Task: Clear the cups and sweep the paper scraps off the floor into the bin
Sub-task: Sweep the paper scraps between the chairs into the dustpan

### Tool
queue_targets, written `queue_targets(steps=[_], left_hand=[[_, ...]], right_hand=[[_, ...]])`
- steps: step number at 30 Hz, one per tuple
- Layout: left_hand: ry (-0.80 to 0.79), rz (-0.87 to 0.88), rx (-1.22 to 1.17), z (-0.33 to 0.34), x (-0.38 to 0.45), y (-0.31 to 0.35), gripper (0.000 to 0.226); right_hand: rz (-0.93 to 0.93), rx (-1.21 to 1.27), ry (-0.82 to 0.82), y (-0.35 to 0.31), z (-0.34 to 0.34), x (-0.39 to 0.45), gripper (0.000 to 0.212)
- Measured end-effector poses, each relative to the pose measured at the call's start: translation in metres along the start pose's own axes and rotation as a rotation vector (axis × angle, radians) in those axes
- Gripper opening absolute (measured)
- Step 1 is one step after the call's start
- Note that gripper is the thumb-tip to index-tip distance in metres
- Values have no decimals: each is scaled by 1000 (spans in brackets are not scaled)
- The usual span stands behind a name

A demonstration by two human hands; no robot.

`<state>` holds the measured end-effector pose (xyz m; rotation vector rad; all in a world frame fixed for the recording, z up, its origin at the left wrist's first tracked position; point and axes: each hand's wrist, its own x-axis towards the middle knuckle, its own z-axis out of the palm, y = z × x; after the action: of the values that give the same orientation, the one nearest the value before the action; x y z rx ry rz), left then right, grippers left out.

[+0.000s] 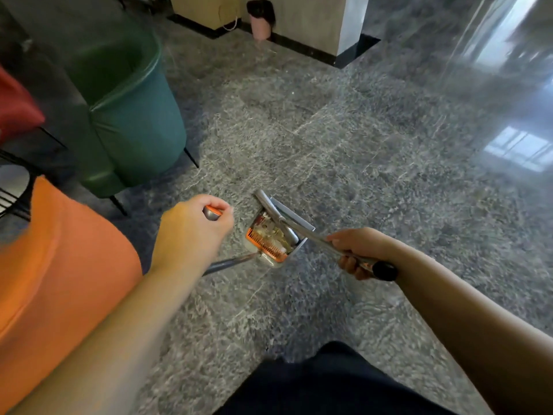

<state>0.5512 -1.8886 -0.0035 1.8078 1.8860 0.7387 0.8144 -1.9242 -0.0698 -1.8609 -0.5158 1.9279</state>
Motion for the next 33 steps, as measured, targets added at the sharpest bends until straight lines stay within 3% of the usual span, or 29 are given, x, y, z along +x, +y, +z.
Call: queue_targets(steps=[3,20,33], left_hand=[[-2,8,-12,12,57,7,8],[45,-46,-3,110,398,95,7],[42,8,-36,149,663,107,7]], right_hand=[[2,-3,13,-48,-8,31,38],[-30,-94,4,-362,-116,220,32],[2,-18,-3,-580,-127,362,37]])
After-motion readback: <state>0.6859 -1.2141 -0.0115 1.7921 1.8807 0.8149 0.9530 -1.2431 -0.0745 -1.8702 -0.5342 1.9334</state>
